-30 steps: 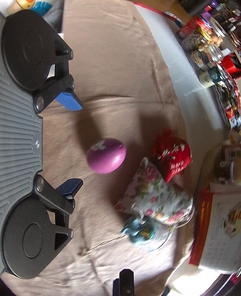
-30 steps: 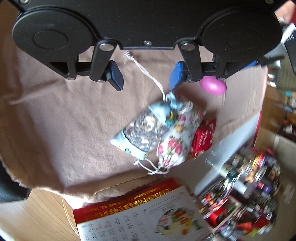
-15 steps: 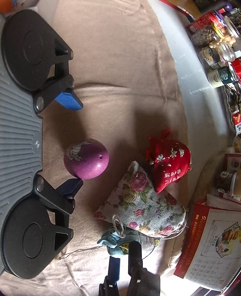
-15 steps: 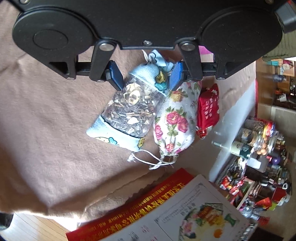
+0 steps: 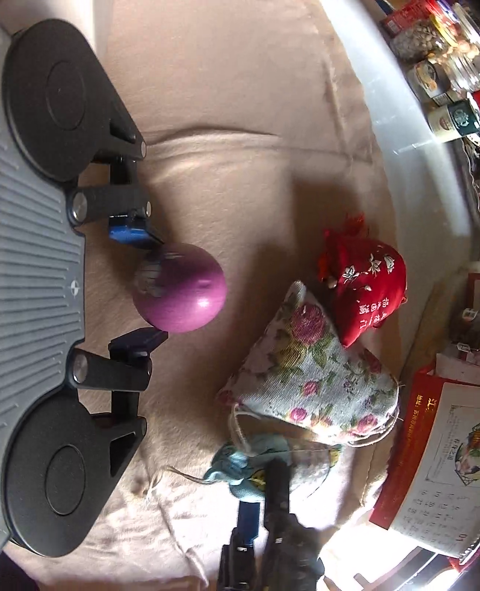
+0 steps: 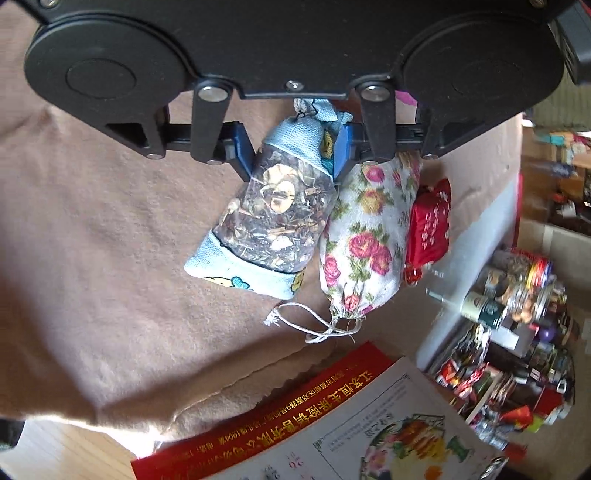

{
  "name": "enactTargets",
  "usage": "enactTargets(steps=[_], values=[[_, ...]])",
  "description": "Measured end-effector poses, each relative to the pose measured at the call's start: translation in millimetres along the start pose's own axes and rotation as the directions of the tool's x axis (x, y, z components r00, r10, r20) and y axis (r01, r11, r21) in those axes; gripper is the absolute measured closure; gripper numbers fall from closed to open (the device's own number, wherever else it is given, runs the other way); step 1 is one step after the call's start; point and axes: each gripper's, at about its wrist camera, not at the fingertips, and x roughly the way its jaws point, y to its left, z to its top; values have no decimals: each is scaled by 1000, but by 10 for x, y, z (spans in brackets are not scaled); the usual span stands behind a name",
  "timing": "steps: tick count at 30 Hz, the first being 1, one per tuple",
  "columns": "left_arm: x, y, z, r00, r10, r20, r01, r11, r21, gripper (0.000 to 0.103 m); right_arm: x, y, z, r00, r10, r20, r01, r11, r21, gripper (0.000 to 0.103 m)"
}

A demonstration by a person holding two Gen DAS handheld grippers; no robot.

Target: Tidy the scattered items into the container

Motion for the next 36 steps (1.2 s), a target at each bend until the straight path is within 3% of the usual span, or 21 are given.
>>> enactTargets(steps=[8,16,21,28,36], values=[[-190,-175,-266,998,-16,-60,20,997,72,57,-414,-42,-415,999,-13,-37,9,994,-111,57],[-182,-370,-678,987,5,-163,20,989,147,58,-763,-145,-1077,990,-75,-123,36,955,-294,57],[-181,-411,-742,988,1,-153,20,990,139,58,-806,-222,-1332,981,-125,-151,64,932,-358,57],[-139,-454,-674,991,-39,-126,53,993,108,49,-761,-238,-1333,982,-112,-152,57,942,-329,53],[-51,-463,-629,992,-33,-123,49,991,123,42,-817,-363,-1270,989,-90,-118,61,972,-227,36]])
